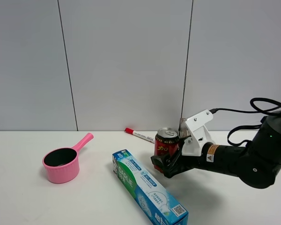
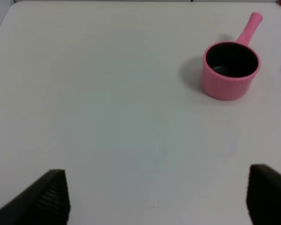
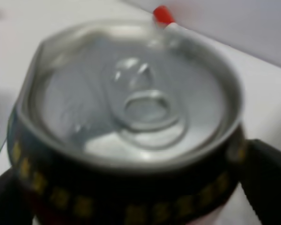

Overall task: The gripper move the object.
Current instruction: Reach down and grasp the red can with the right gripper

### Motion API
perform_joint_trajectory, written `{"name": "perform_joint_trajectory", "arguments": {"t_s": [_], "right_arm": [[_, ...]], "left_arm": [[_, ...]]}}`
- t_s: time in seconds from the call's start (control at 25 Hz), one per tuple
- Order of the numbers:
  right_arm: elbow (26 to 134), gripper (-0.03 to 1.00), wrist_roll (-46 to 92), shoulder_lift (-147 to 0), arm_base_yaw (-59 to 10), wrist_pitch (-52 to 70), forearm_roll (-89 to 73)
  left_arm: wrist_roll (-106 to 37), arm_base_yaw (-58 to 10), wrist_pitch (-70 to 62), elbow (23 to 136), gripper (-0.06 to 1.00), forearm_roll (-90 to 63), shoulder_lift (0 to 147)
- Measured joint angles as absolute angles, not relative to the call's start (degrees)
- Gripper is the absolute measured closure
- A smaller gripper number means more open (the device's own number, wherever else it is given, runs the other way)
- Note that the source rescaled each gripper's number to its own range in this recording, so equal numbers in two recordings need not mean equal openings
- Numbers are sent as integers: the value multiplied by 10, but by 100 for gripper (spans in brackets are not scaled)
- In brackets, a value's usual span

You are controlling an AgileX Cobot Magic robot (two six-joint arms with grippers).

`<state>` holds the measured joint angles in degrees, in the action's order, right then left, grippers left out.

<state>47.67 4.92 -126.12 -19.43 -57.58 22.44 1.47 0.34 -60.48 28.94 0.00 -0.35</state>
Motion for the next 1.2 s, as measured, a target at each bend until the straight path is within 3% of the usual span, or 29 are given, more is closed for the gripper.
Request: {"name": "perform_joint_trajectory", "arguments": {"t_s": [0.76, 1.2], "right_arm": [[477, -3, 50, -1282, -195, -625, 230], [509, 14, 50, -1285, -201, -610, 232]], "left_arm": [[15, 3, -605, 289, -6, 0, -3], [15, 3, -605, 289, -6, 0, -3]]}}
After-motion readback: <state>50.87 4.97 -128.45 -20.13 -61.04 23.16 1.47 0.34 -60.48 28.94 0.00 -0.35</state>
